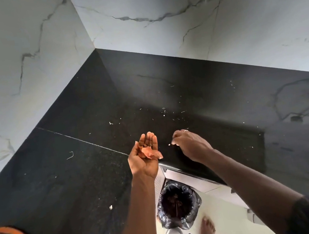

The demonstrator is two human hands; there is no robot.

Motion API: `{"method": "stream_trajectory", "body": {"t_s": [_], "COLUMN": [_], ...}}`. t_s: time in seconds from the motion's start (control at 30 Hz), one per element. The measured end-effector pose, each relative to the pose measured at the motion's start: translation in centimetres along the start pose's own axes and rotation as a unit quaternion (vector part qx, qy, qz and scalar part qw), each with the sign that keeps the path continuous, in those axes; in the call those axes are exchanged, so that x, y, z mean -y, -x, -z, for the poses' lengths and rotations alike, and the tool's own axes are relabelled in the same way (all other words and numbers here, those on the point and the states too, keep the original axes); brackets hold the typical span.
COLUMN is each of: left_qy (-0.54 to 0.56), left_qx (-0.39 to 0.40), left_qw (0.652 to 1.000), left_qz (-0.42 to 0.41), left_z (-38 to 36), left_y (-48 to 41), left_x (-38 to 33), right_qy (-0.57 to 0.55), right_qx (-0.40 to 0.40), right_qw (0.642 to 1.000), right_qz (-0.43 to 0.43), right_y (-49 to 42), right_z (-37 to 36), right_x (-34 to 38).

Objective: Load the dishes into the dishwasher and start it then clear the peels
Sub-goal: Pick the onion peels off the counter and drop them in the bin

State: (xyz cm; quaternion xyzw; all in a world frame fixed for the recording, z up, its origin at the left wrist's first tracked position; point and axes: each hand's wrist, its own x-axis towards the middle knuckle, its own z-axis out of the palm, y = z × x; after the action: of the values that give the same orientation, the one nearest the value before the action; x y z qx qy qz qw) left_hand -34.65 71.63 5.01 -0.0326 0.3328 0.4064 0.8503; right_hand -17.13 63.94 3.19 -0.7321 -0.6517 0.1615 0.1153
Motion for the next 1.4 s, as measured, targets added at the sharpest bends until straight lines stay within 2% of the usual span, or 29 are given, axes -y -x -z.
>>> {"method": "stream_trajectory", "body": {"t_s": [0.1,0.17,0.27,0.47,0.63,0.83,0.97,1.1,1.23,1.4], "left_qy": [0.015,0.023,0.031,0.033,0.036,0.039,0.042,0.042,-0.025,-0.068], "left_qx": [-0.001,-0.002,-0.004,-0.006,-0.017,-0.024,-0.023,-0.034,-0.066,-0.048], "left_qw": [1.000,1.000,1.000,0.999,0.999,0.999,0.999,0.998,0.997,0.997], "left_qz": [0.001,0.005,0.003,-0.008,-0.019,-0.015,-0.011,0.011,0.021,0.005], "left_z": [0.7,1.2,1.8,2.2,2.8,3.2,3.3,3.2,2.1,2.4], "left_y": [0.6,1.0,1.6,2.0,2.4,2.6,2.3,1.9,2.1,1.6], "left_x": [0.5,0.8,1.3,1.4,1.0,0.7,1.0,1.7,2.9,4.7], "right_qy": [-0.030,-0.010,-0.002,0.043,0.072,0.033,-0.103,-0.160,-0.151,-0.140], "right_qx": [-0.068,-0.064,-0.038,-0.007,0.011,-0.009,-0.077,-0.131,-0.117,-0.109], "right_qw": [0.991,0.986,0.991,0.999,0.996,0.999,0.988,0.977,0.981,0.984], "right_qz": [-0.115,-0.151,-0.127,-0.013,0.043,0.008,-0.082,-0.048,-0.010,-0.030], "right_y": [1.1,1.5,1.2,-0.3,-0.6,0.0,0.5,0.9,1.6,3.1], "right_z": [0.3,0.3,0.3,-0.4,-1.1,-1.5,-0.5,1.7,2.7,3.3], "right_x": [-1.9,-2.3,-0.7,3.6,4.5,4.1,4.2,6.9,9.1,8.1]}}
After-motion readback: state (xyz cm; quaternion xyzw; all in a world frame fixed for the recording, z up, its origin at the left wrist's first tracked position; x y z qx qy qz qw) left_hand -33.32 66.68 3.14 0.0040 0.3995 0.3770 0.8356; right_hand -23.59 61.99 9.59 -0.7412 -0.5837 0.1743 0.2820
